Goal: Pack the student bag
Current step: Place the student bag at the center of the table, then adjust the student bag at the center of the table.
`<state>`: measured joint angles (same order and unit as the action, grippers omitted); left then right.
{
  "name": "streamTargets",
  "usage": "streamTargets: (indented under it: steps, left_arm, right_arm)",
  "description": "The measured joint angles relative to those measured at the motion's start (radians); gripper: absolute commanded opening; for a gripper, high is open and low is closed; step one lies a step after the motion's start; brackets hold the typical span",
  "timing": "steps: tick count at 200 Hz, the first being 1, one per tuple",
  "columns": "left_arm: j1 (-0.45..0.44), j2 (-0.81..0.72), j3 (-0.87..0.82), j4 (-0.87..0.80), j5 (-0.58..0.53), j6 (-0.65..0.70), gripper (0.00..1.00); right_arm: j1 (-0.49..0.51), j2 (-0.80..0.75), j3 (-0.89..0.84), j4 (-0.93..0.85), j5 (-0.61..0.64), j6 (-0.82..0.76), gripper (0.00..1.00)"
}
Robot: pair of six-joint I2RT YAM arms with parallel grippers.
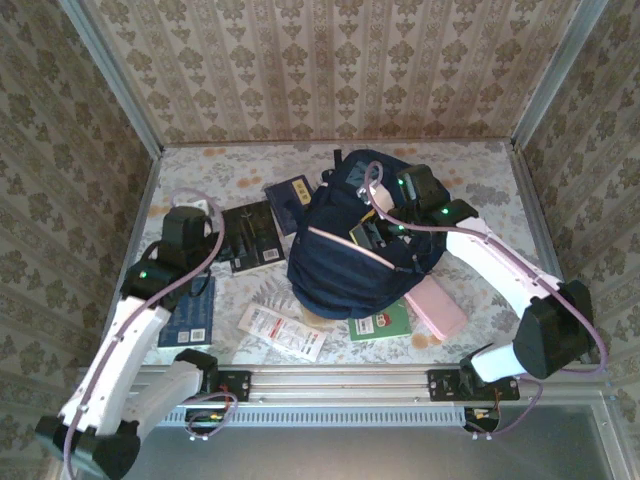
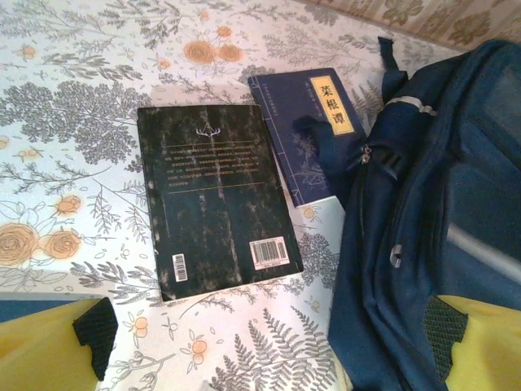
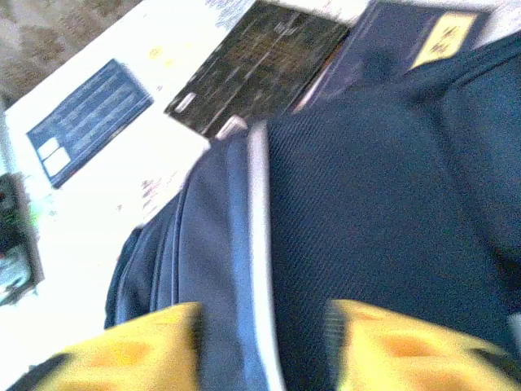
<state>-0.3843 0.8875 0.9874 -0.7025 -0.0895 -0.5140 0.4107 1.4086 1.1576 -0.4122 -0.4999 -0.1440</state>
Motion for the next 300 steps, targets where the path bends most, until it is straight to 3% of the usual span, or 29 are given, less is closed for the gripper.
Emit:
streamTargets:
  steps: [20, 38, 51, 78, 90, 100, 111, 131, 181, 218, 263, 286, 300]
  left_arm:
    - [0.0, 0.085, 0.015, 0.024, 0.017, -0.025, 1.0]
    - [0.0, 0.154, 0.031, 0.048, 0.05, -0.05, 1.0]
    - [0.0, 0.204, 0.034, 0.071, 0.084, -0.069, 1.0]
    - [-0.008, 0.314, 0.037, 0.113, 0.177, -0.105, 1.0]
    - [-0.029, 0.374, 0.047, 0.127, 0.211, -0.111, 1.0]
    - [-0.054, 0.423, 0.065, 0.135, 0.235, -0.112, 1.0]
    - [-0.087, 0.477, 0.096, 0.141, 0.262, -0.113, 1.0]
    - [-0.137, 0.556, 0.147, 0.163, 0.306, -0.113, 1.0]
    - [-0.19, 0.684, 0.17, 0.212, 0.381, -0.121, 1.0]
    - [-0.211, 0.726, 0.169, 0.24, 0.423, -0.14, 0.98]
    - [-0.213, 0.726, 0.151, 0.256, 0.431, -0.152, 0.97]
    - [-0.224, 0.725, 0.145, 0.256, 0.437, -0.153, 0.98]
    - [-0.235, 0.725, 0.142, 0.263, 0.452, -0.153, 0.99]
  right_arm:
    - [0.001, -0.052, -0.003, 0.068, 0.123, 0.073, 0.64]
    - [0.001, -0.108, -0.003, 0.071, 0.253, 0.184, 0.55]
    - [0.001, -0.147, -0.007, 0.066, 0.351, 0.274, 0.67]
    - [-0.057, -0.185, -0.054, -0.038, 0.524, 0.523, 0.71]
    - [-0.144, -0.185, -0.106, -0.066, 0.507, 0.622, 0.74]
    - [-0.24, -0.185, -0.179, -0.074, 0.483, 0.701, 0.84]
    - [-0.325, -0.183, -0.255, -0.087, 0.467, 0.767, 0.87]
    - [-0.402, -0.167, -0.347, -0.092, 0.381, 0.832, 0.98]
    - [-0.438, -0.016, -0.386, 0.133, 0.103, 0.925, 0.95]
    - [-0.434, 0.117, -0.328, 0.251, -0.014, 1.003, 0.91]
    - [-0.392, 0.26, -0.109, 0.274, -0.054, 1.006, 0.9]
    - [-0.372, 0.296, 0.004, 0.21, -0.027, 0.964, 0.99]
    - [-0.359, 0.315, 0.078, 0.138, 0.019, 0.927, 1.0]
